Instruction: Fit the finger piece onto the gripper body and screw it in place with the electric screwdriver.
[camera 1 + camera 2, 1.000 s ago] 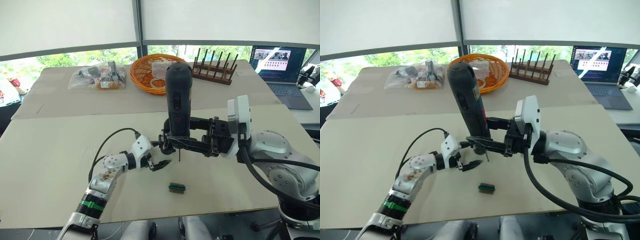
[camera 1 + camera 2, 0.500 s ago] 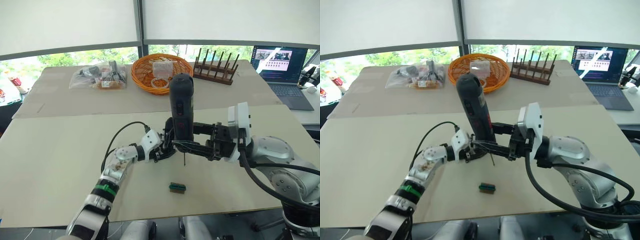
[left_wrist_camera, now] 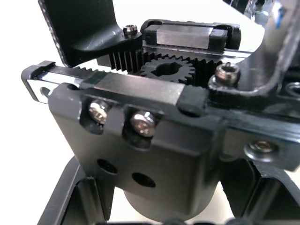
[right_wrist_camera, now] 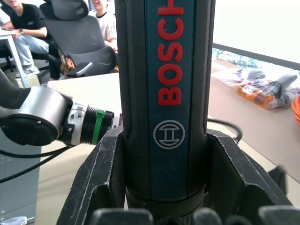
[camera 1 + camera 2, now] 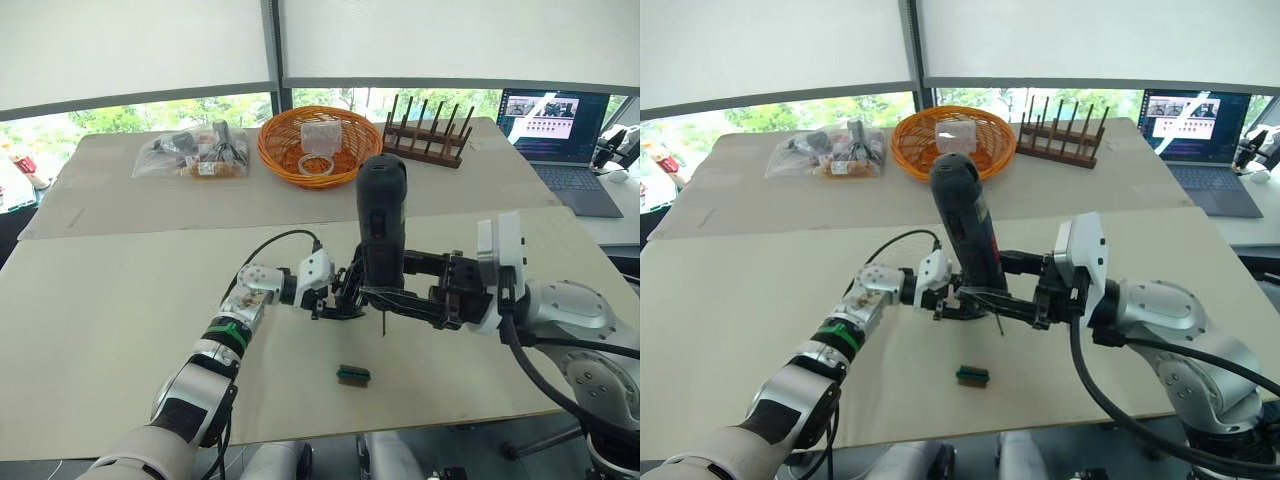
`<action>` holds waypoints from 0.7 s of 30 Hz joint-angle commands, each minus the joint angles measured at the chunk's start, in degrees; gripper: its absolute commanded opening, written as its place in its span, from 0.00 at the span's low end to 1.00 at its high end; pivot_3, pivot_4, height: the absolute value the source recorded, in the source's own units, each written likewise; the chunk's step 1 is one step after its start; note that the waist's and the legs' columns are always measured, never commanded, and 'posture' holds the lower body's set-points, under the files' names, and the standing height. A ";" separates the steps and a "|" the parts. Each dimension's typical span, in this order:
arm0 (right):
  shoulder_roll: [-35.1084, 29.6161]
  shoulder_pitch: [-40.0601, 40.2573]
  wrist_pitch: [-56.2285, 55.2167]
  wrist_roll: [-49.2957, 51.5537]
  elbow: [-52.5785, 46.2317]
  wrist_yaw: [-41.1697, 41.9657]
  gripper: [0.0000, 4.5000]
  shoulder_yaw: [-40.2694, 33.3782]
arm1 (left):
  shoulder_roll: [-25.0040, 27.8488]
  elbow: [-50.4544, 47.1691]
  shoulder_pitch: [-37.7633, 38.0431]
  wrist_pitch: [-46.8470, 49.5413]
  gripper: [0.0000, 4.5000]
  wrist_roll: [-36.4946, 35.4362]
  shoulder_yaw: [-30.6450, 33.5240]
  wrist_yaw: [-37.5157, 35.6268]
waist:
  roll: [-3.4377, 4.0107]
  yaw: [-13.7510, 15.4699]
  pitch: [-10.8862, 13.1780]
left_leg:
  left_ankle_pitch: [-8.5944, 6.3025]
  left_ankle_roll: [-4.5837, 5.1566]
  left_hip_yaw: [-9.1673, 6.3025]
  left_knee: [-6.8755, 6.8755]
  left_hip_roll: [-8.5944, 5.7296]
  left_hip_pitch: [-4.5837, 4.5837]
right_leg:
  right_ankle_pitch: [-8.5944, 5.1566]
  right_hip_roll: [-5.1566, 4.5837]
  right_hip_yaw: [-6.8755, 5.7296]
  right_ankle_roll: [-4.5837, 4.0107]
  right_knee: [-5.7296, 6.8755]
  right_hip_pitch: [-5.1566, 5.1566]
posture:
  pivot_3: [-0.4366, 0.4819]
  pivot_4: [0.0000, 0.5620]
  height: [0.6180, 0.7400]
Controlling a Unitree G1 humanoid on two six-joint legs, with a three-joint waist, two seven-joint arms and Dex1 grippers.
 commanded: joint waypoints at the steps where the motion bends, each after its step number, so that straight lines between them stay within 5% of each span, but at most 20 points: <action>1: -0.23 -0.43 -0.55 2.11 -2.76 -0.76 0.43 -2.11 | 0.37 -1.21 0.11 -2.46 0.97 0.97 0.64 1.16 | 0.00 0.05 0.00 | 0.00 0.00 -0.01 0.01 0.00 0.00 | 0.00 -0.01 -0.01 0.00 0.00 0.01 | 0.48 0.27 1.00; 14: 0.93 -3.10 0.05 4.46 -2.58 -1.16 0.43 0.56 | 4.05 -34.48 22.75 10.07 1.00 -0.36 2.97 15.52 | 0.03 0.12 -0.02 | 0.00 -0.01 0.00 -0.10 0.00 0.18 | 0.00 -0.01 0.11 0.00 0.00 0.09 | 0.48 0.27 1.00; 21: 1.95 -6.52 1.13 5.69 -1.23 -1.47 0.43 2.34 | 3.27 -40.69 27.75 12.97 1.00 1.45 0.75 21.39 | 0.04 0.42 -0.02 | 0.00 -0.01 0.01 -0.08 -0.02 0.23 | 0.00 -0.03 0.08 0.00 -0.01 0.15 | 0.48 0.27 1.00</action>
